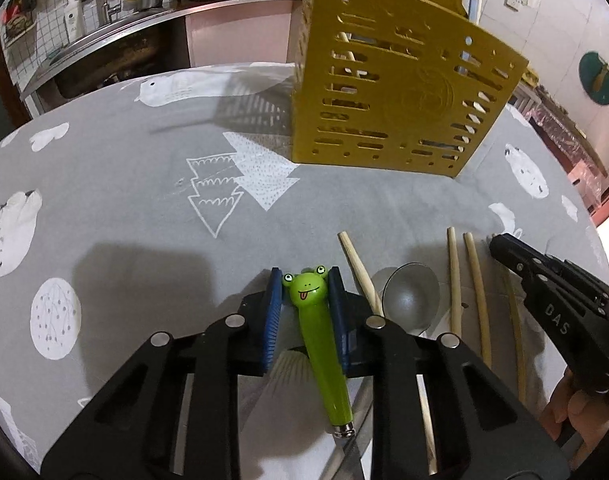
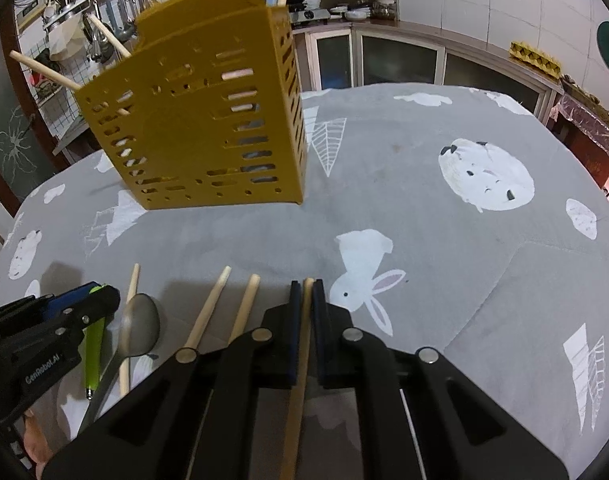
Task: Organize utensils
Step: 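Carry the fork with the left tool while the right tool carries its chopstick over the holder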
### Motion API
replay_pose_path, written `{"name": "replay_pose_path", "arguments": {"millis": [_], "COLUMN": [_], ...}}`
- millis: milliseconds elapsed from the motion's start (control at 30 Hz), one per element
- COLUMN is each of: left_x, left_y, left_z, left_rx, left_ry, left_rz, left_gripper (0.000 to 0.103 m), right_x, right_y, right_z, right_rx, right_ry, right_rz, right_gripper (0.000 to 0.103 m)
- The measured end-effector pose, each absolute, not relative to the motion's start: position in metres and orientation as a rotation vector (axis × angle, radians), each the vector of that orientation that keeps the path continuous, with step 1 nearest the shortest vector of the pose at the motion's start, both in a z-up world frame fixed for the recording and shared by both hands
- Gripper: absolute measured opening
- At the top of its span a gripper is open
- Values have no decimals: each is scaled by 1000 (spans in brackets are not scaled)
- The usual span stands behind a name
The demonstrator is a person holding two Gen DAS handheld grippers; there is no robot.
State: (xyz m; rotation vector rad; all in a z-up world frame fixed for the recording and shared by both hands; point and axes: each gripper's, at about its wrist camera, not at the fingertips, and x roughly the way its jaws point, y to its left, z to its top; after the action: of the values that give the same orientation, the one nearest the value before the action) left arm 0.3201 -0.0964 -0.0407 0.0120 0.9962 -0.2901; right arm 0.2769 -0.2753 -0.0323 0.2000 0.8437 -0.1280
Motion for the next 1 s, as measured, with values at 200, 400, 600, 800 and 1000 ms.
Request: {"name": "replay_pose_path", "arguments": {"millis": [200,400,600,800,1000], "left_x": [303,278,259,240,233], "left_y": [-89,-84,-79,-74,-71], "left_z": [-15,21,54,71,78], "left_rx": [5,15,30,67,58], "left_ry": [894,761,654,555,530], "left_rz": [-282,-282,-282,-271,-271], "left_gripper": [21,22,22,21,21], "right_x": [262,245,228,211,200], "right_y": [-275,-274,-274,-277,-277], "right_z": [-6,16,38,56,64], "right_rx": [201,203,201,197,177], "right_ry": [763,684,592,495,424], "right_rz": [-115,-100,-92,-100,-117], "right_gripper": [5,5,5,5,5]}}
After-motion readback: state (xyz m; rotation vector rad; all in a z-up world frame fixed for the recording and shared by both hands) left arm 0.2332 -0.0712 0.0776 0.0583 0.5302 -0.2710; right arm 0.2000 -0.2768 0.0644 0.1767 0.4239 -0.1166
